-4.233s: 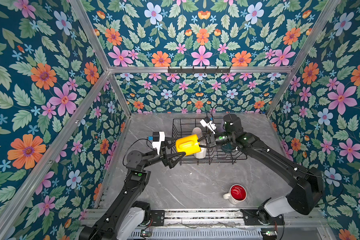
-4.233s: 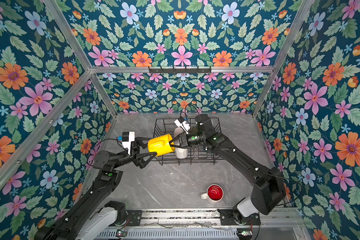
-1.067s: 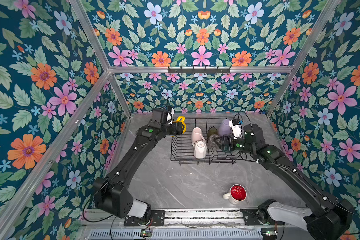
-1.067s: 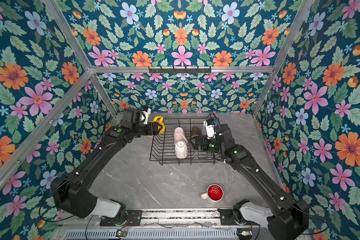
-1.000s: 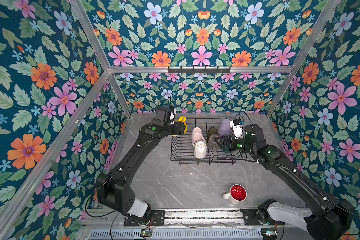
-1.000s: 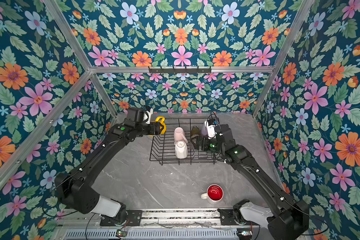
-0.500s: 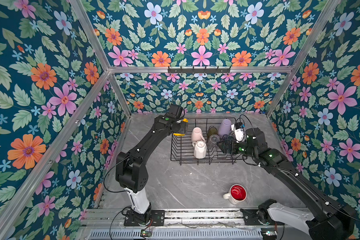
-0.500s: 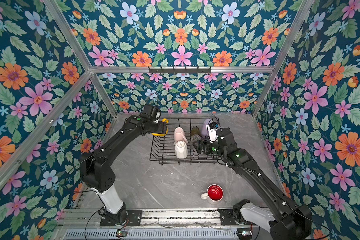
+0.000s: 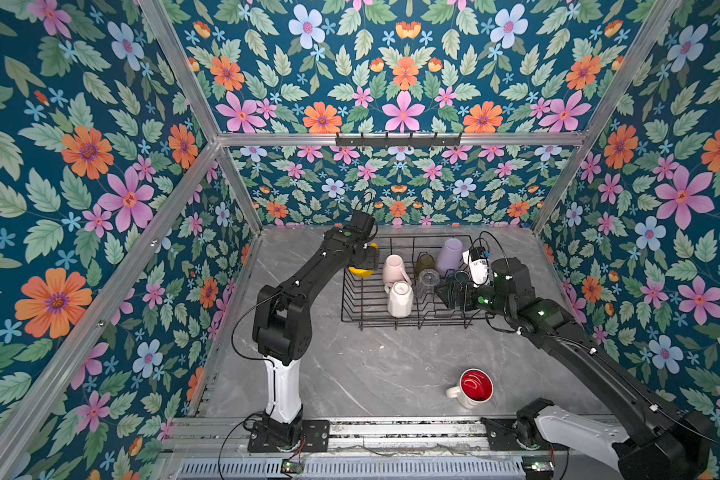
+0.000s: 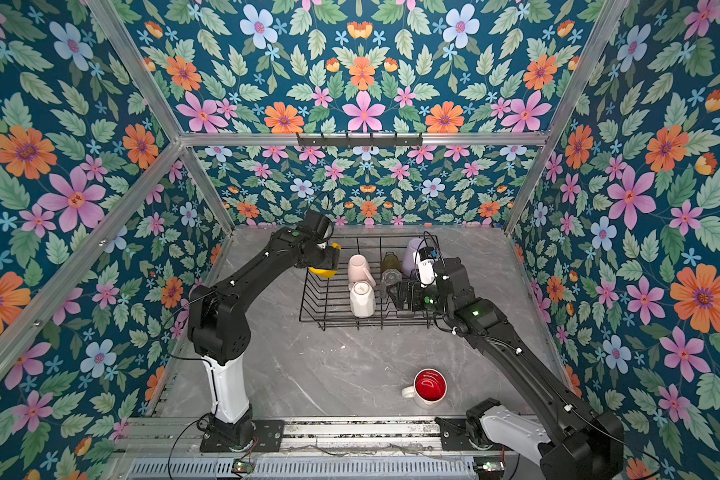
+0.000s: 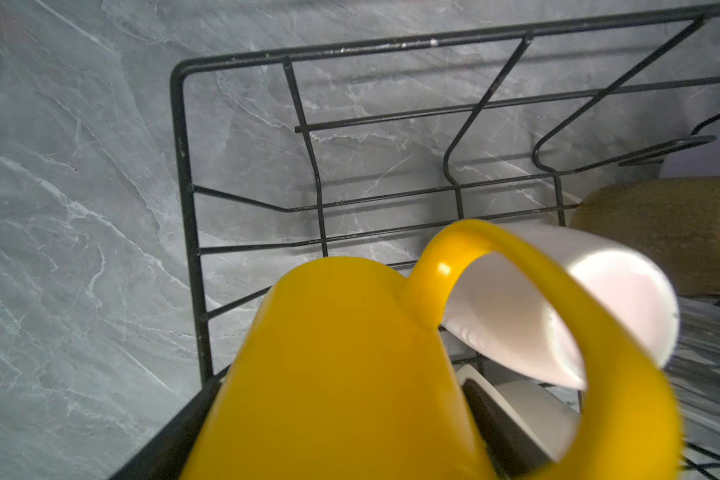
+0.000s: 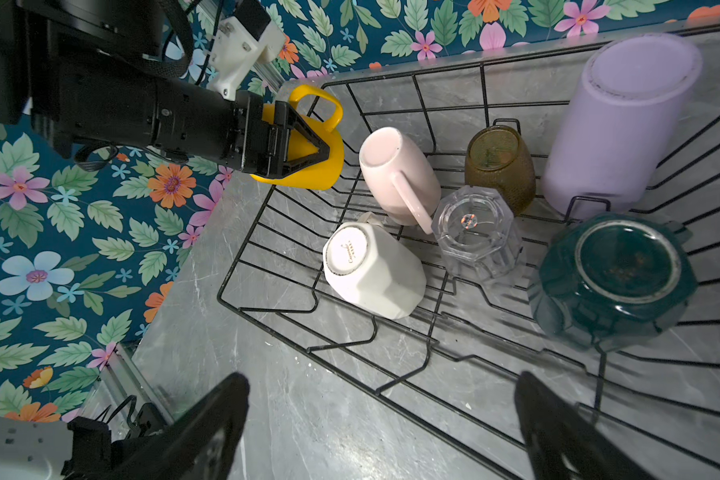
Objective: Load the cups into the dish rack
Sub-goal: 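Lower the yellow mug upside down into the rack with the left gripper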
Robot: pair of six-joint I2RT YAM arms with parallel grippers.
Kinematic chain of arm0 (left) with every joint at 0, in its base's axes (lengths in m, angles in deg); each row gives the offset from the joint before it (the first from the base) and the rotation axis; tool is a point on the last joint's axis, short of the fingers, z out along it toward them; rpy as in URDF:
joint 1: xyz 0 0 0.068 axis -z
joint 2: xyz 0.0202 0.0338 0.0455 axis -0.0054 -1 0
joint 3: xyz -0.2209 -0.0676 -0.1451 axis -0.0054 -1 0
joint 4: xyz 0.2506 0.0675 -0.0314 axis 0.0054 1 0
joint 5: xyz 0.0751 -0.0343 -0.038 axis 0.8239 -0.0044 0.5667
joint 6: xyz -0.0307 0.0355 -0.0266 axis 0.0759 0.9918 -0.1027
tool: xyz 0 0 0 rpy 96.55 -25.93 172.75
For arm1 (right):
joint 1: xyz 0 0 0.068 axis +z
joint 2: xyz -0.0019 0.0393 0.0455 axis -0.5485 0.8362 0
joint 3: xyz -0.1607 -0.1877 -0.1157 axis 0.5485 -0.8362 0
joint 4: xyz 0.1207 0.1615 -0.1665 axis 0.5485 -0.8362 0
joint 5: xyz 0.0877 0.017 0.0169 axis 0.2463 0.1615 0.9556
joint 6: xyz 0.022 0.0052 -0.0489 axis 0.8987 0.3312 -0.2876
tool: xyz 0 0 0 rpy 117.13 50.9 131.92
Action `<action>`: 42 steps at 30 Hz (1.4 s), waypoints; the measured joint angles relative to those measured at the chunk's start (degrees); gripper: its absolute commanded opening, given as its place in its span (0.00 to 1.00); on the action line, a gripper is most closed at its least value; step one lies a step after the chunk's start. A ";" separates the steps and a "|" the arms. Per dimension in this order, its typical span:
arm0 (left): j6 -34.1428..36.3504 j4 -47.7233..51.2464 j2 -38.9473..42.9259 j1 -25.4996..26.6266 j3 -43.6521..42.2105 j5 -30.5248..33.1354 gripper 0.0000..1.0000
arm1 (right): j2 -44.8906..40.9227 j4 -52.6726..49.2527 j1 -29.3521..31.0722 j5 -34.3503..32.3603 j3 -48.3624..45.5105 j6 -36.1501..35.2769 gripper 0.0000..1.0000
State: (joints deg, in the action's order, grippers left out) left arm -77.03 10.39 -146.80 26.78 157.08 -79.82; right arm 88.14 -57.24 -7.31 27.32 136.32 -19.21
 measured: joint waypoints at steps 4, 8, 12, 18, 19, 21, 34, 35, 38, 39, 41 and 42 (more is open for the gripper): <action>-0.22 0.07 -2.38 0.00 1.36 0.00 0.05 | 0.00 -0.07 -0.04 0.00 -0.20 -0.04 0.99; -0.24 -0.02 -4.24 -0.07 2.64 -0.02 0.10 | -0.02 -0.09 -0.02 0.02 -0.37 -0.04 0.99; -0.39 0.00 -5.97 -0.07 3.06 -0.20 0.15 | -0.04 -0.09 -0.04 0.02 -0.57 -0.07 0.99; -0.44 -0.02 -7.82 -0.20 3.26 -0.28 0.28 | -0.11 -0.09 -0.09 0.17 -1.01 -0.04 0.99; -0.37 -0.09 -8.13 -0.24 3.28 -0.24 0.33 | -0.13 -0.09 -0.11 0.17 -1.03 -0.04 0.99; -0.46 -0.68 -8.57 -0.33 3.34 -0.44 0.40 | -0.17 -0.02 -0.11 0.17 -1.20 -0.04 0.99; -0.61 -3.85 -10.60 -0.35 3.37 -0.22 0.75 | -0.37 -0.11 -0.13 0.17 -1.51 -0.04 0.99; -0.59 -3.89 -10.62 -0.35 3.26 -0.15 0.77 | -0.44 -0.11 -0.13 0.17 -1.51 -0.04 0.99; -0.61 -4.24 -10.69 -0.35 2.91 0.04 0.86 | -0.46 -0.13 -0.13 0.17 -1.51 -0.04 0.99; -0.61 -4.39 -10.69 -0.35 2.82 0.07 0.87 | -0.46 -0.13 -0.15 0.17 -1.51 -0.04 0.99; -0.61 -4.55 -10.69 -0.31 2.58 0.13 0.89 | -0.46 -0.13 -0.15 0.17 -1.51 -0.04 0.99; -0.63 -4.52 -10.69 -0.33 2.45 0.17 0.91 | -0.46 -0.13 -0.15 0.17 -1.51 -0.04 0.99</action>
State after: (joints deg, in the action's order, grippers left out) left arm -77.67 5.87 -157.49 26.46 159.53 -79.64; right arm 87.68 -57.37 -7.46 27.50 134.81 -19.26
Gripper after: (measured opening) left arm 0.883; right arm 0.988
